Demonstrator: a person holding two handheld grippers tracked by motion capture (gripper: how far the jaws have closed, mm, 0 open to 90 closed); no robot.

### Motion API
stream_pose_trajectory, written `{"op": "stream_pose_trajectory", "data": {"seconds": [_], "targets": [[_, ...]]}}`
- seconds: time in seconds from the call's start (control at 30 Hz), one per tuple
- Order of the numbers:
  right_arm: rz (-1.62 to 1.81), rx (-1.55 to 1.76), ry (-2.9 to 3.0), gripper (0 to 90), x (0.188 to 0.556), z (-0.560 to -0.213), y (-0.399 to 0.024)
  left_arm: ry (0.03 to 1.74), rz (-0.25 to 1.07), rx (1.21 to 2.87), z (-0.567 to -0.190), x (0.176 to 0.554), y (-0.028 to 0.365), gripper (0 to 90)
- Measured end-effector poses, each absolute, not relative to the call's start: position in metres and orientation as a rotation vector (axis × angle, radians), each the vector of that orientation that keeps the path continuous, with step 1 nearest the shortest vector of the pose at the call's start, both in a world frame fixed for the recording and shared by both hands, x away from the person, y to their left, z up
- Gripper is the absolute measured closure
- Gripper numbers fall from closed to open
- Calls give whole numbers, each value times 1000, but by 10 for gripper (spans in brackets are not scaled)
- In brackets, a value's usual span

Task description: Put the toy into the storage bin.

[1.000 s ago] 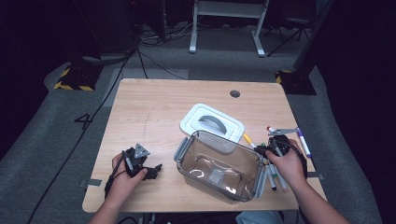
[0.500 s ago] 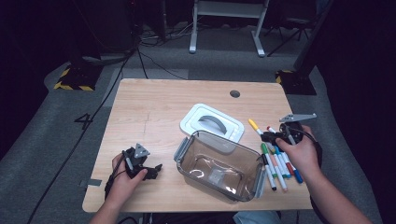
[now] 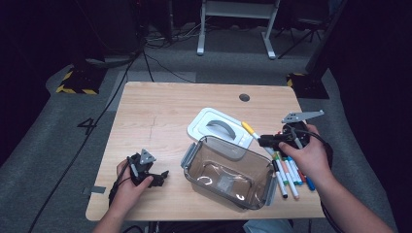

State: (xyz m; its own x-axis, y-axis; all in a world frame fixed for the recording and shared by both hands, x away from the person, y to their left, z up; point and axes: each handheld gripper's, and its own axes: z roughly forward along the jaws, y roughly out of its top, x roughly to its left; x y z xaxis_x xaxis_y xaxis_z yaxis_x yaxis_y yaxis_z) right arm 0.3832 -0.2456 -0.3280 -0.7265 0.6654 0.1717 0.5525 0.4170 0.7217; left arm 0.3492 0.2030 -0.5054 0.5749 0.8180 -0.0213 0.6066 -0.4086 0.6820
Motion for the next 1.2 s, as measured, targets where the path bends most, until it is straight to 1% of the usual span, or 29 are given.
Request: {"op": "stream_pose_trajectory", "data": {"seconds": [0.27,0.5,0.83,1.2], "targets": [[1216,1001,2624,770,371,-323,-218,1110,408,2170,-505,351,204,76],[1204,935,2727,770,363,-327,-195,1104,412,2175,-505,352,204,72],[1131,863,2862,770,358,-343,-164,1101,417,2182,-505,353,205,71],[1010,832,2978,770,359,-365,-140,1101,417,2183,-505,353,205,71]]}}
